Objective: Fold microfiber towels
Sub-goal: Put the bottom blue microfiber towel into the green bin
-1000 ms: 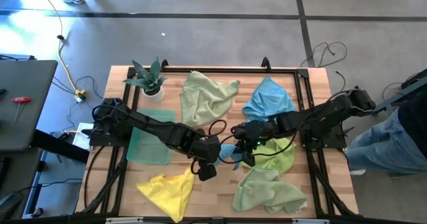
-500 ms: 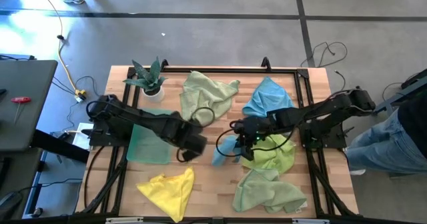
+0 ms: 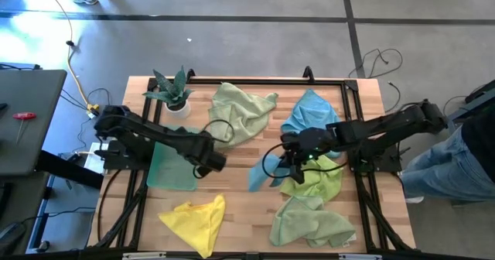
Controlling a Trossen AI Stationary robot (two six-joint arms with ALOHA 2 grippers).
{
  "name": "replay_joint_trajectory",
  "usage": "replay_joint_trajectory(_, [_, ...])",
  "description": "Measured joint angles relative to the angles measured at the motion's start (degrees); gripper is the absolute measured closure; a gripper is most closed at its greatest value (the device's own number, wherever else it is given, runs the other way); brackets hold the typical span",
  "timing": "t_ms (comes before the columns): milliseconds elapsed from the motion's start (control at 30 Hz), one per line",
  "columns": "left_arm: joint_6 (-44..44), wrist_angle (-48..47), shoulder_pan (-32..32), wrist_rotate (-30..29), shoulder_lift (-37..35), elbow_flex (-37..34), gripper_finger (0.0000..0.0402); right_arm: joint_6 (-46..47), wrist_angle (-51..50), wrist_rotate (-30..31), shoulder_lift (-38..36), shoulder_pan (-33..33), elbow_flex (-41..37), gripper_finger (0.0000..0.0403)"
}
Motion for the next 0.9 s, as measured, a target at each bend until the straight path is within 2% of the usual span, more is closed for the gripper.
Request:
replay_joint_trajectory(133, [-4.82, 8.39, 1.54, 3.49, -5.33, -9.53, 0.0378, 0.02, -0.83, 1.61, -0.89, 0.62, 0.00, 0.0403])
replay_joint_trajectory(300, [-9.27, 19.93, 2.18, 7.05, -10.01, -16.73, 0.0399, 0.00, -0.56, 1.80, -0.90, 1.14, 0.02, 0.0403])
replay_joint_trajectory(633, [-9.53, 38.46, 0.98, 6.53, -9.48, -19.12, 0.0401, -0.44, 1.91, 1.97, -0.42, 0.04, -0.02, 0.0403])
replay_joint_trajectory(900, [-7.66, 38.14, 1.02, 4.39, -11.73, -19.13, 0.0401, -0.16, 3.38, 3.33, -0.41, 0.02, -0.02, 0.0403])
